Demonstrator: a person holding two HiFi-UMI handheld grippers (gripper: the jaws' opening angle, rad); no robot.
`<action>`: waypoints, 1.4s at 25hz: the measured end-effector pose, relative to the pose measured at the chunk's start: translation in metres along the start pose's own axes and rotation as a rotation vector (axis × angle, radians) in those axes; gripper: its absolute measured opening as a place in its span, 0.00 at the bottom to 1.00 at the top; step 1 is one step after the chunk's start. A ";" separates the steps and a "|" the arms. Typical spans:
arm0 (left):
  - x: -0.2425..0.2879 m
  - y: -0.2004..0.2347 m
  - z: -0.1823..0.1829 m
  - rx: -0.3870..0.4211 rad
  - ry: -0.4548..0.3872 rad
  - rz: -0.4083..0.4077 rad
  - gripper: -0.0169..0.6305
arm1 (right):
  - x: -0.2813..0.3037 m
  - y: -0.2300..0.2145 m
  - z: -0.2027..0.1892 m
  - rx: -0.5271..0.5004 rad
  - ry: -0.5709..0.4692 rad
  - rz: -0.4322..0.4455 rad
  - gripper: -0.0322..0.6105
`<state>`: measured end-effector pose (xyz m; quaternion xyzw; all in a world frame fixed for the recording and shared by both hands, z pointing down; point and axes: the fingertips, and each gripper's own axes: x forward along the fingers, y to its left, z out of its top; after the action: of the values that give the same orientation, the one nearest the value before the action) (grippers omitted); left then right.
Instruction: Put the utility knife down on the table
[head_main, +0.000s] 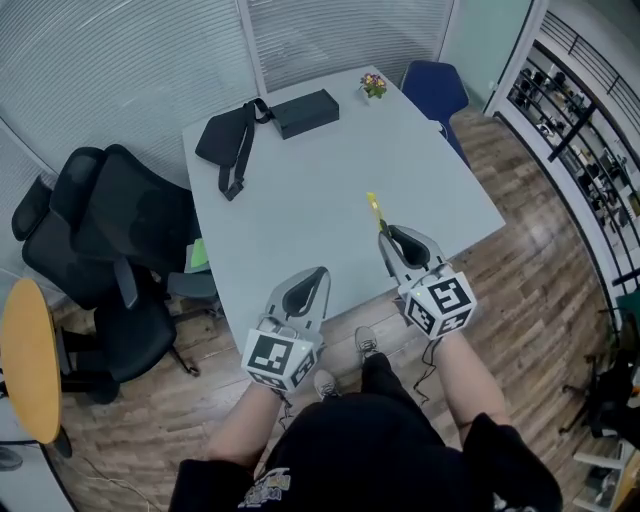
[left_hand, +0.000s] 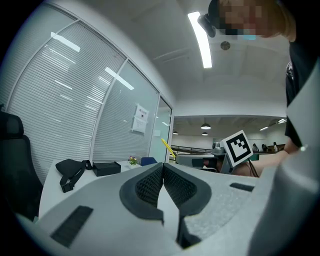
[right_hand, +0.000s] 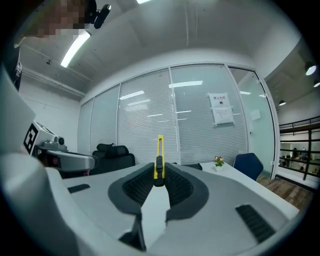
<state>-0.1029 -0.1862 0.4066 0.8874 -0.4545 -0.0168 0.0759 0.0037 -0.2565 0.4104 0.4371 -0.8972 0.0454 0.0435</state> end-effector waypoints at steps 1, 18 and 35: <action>0.005 0.003 -0.002 -0.003 0.004 0.010 0.04 | 0.006 -0.004 -0.003 0.003 0.008 0.010 0.16; 0.084 0.030 -0.043 -0.058 0.073 0.133 0.03 | 0.086 -0.065 -0.081 -0.001 0.197 0.192 0.16; 0.118 0.056 -0.093 -0.149 0.162 0.209 0.04 | 0.142 -0.086 -0.201 -0.002 0.466 0.323 0.16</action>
<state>-0.0696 -0.3026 0.5111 0.8254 -0.5344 0.0292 0.1795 -0.0076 -0.3959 0.6305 0.2660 -0.9212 0.1501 0.2409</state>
